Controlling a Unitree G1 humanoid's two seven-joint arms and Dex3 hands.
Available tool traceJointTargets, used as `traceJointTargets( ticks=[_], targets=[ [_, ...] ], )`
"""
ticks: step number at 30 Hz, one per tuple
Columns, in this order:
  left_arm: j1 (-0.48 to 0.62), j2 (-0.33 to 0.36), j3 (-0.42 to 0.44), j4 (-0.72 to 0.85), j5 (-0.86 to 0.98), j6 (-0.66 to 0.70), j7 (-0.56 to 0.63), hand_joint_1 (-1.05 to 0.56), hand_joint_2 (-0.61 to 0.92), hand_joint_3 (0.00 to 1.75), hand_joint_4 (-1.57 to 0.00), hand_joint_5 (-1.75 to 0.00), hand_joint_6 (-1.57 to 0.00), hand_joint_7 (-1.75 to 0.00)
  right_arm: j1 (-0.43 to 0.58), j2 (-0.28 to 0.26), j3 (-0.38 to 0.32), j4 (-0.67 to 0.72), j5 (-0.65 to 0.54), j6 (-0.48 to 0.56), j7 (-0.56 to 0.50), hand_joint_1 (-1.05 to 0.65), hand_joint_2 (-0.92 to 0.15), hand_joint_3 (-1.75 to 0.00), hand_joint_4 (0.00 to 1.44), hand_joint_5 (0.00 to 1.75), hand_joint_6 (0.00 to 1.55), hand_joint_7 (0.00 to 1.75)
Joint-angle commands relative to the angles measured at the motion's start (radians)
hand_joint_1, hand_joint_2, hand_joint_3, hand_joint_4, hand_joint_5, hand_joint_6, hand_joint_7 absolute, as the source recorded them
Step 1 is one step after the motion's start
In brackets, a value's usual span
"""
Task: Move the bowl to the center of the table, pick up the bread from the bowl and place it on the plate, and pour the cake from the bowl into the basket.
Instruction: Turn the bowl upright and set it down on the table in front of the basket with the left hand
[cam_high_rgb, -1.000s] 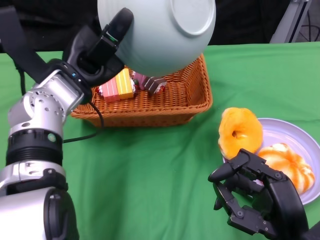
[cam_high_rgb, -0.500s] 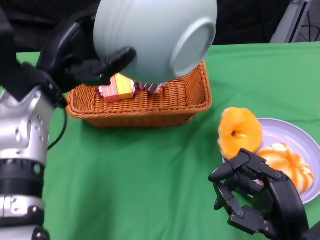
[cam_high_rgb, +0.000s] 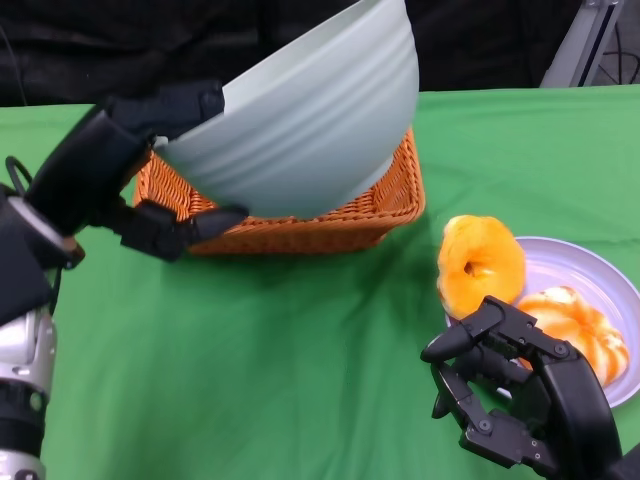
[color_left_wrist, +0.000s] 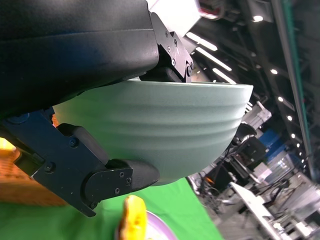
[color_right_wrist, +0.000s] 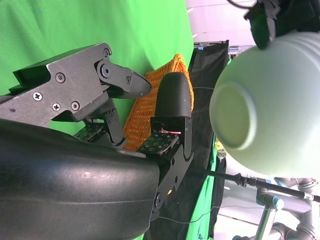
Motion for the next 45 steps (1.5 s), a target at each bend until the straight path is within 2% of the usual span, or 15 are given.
traceJointTargets(
  ticks=[1,2,6,9,15,22,30,38,40,42,43,45],
  targets=[
    [0.015,0.029,0.001,0.033,0.035,-0.140,0.055,-0.01,0.44,1.32,-0.82,-1.75,-0.76,-1.50,-0.004,-0.009,-0.008,0.004,0.011,0.007,0.000,-0.07,-0.73,-0.74,0.71,1.61,0.61,1.31],
    [0.016,0.032,-0.002,0.043,0.042,-0.167,0.065,0.00,0.41,1.36,-0.82,-1.75,-0.77,-1.48,-0.004,-0.008,-0.008,0.004,0.011,0.008,0.000,-0.07,-0.73,-0.74,0.71,1.61,0.61,1.31],
    [0.026,0.051,0.021,0.116,0.163,-0.423,0.157,0.01,0.32,1.44,-0.83,-1.75,-0.82,-1.42,-0.007,-0.008,-0.008,0.005,0.008,0.010,-0.001,-0.07,-0.73,-0.75,0.71,1.62,0.61,1.31],
    [0.021,0.063,0.036,0.197,0.237,-0.577,0.216,-0.02,0.36,1.36,-0.90,-1.67,-0.87,-1.33,-0.009,-0.005,-0.009,0.004,0.012,0.016,-0.001,-0.06,-0.73,-0.76,0.71,1.62,0.62,1.31],
    [0.042,0.080,0.103,0.327,0.387,-0.765,0.296,-0.04,0.34,1.28,-0.90,-1.63,-0.92,-1.19,-0.011,-0.006,-0.011,0.003,0.011,0.020,-0.003,-0.07,-0.72,-0.76,0.72,1.61,0.62,1.30],
    [0.119,0.081,0.172,0.307,0.535,-0.790,0.417,0.02,0.30,1.30,-0.85,-1.71,-0.86,-1.29,-0.017,-0.008,-0.019,0.003,0.013,0.030,-0.003,-0.06,-0.73,-0.76,0.73,1.60,0.63,1.30],
    [0.199,0.114,0.166,0.275,0.707,-0.790,0.615,0.02,0.30,1.22,-0.88,-1.75,-0.83,-1.40,-0.021,-0.013,-0.029,0.008,0.005,0.025,-0.003,-0.06,-0.72,-0.77,0.72,1.59,0.63,1.30],
    [0.236,0.159,0.149,0.261,0.896,-0.790,0.814,-0.03,0.43,0.88,-0.85,-1.75,-0.85,-1.33,-0.019,-0.013,-0.033,0.002,0.015,0.035,0.000,-0.07,-0.73,-0.76,0.71,1.59,0.63,1.30],
    [0.242,0.166,0.150,0.257,0.949,-0.790,0.859,-0.02,0.49,0.72,-0.85,-1.75,-0.84,-1.35,-0.019,-0.014,-0.033,0.002,0.013,0.032,0.000,-0.06,-0.73,-0.76,0.70,1.60,0.62,1.30],
    [0.244,0.173,0.146,0.255,0.998,-0.790,0.900,-0.01,0.50,0.69,-0.84,-1.75,-0.83,-1.37,-0.020,-0.013,-0.034,0.002,0.017,0.031,0.003,-0.06,-0.74,-0.75,0.70,1.61,0.62,1.30],
    [0.243,0.178,0.140,0.256,1.020,-0.790,0.916,-0.03,0.54,0.61,-0.85,-1.71,-0.85,-1.31,-0.021,-0.013,-0.034,0.003,0.023,0.031,0.005,-0.06,-0.74,-0.75,0.70,1.61,0.62,1.30],
    [0.245,0.187,0.132,0.249,1.073,-0.784,0.954,-0.08,0.67,0.30,-0.88,-1.62,-0.92,-1.11,-0.022,-0.010,-0.035,0.003,0.028,0.031,0.007,-0.06,-0.74,-0.75,0.69,1.62,0.61,1.31]
  ],
)
